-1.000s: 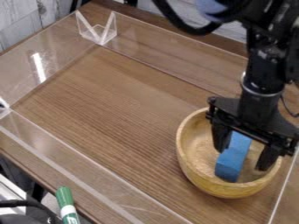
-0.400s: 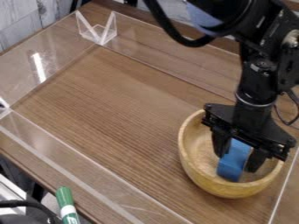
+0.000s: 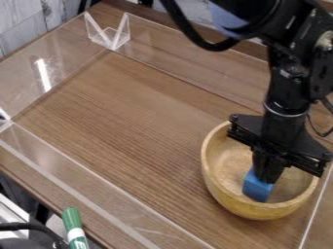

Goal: Remove the blue block from inside the brown bowl and put it on the table

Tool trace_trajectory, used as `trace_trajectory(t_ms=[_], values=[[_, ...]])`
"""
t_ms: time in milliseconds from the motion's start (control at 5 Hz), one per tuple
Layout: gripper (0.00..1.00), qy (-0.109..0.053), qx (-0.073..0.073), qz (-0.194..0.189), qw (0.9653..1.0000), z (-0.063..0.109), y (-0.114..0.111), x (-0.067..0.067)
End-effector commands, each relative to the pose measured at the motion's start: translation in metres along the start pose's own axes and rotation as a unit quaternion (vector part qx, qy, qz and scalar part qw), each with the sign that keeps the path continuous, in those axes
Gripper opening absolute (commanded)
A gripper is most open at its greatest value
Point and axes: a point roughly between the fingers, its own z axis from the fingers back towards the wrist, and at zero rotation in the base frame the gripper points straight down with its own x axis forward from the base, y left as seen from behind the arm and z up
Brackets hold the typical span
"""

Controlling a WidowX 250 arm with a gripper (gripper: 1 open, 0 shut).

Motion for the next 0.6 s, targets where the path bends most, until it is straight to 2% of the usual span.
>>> trace_trajectory(t_ms=[0, 400], values=[[0.0, -0.006, -0.004, 0.0, 1.0, 0.009, 0.001, 0.0], [0.0, -0.006, -0.004, 0.0, 1.0, 0.02, 0.004, -0.001]])
